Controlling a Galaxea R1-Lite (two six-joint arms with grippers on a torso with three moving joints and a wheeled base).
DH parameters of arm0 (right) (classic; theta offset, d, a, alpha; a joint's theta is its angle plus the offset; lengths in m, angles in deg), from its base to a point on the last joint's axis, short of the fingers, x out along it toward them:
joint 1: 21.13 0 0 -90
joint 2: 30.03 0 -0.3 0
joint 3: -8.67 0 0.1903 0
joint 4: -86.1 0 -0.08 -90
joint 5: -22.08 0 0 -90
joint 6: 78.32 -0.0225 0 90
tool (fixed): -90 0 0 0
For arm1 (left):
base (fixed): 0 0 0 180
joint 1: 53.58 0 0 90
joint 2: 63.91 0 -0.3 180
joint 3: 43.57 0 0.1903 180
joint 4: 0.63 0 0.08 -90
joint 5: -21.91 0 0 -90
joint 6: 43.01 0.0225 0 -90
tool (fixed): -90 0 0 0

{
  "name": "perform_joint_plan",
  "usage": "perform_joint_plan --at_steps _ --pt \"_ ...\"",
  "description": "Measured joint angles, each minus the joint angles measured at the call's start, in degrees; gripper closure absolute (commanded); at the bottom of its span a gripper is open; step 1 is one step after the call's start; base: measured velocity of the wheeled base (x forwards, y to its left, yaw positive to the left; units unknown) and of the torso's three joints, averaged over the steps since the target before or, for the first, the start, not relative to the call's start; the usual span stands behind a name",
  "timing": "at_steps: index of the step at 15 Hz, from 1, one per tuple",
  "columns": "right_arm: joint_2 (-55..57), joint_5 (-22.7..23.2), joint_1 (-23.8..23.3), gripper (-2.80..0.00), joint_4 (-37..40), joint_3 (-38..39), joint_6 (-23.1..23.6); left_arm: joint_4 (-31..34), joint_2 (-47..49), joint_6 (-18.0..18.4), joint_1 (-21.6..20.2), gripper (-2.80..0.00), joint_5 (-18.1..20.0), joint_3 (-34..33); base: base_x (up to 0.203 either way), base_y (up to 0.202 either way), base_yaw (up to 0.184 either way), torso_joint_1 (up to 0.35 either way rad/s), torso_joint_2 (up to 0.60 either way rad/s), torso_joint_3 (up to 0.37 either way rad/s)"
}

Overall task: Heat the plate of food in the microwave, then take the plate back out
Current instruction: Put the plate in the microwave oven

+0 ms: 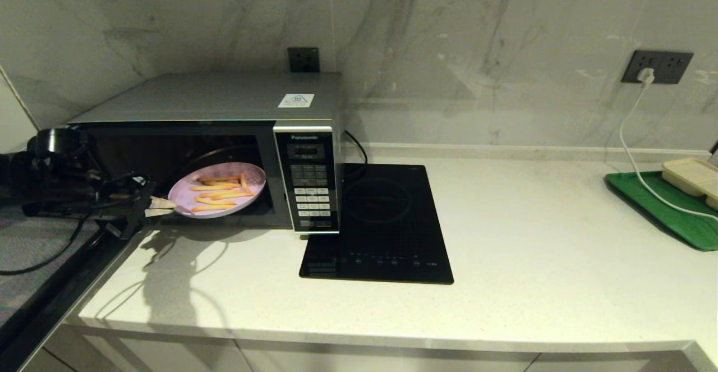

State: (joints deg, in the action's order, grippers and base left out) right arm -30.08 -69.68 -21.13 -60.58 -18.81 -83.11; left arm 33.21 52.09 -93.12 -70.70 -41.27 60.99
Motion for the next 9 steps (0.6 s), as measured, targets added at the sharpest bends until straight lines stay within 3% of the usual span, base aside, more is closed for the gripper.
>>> perform_joint_plan --at_steps 9 --pt "0.0 0.0 0.0 0.0 0.0 0.0 0.0 -2.8 1.8 -1.7 0.6 0.0 -1.4 0.9 0.0 0.0 0.0 0.0 0.0 0.0"
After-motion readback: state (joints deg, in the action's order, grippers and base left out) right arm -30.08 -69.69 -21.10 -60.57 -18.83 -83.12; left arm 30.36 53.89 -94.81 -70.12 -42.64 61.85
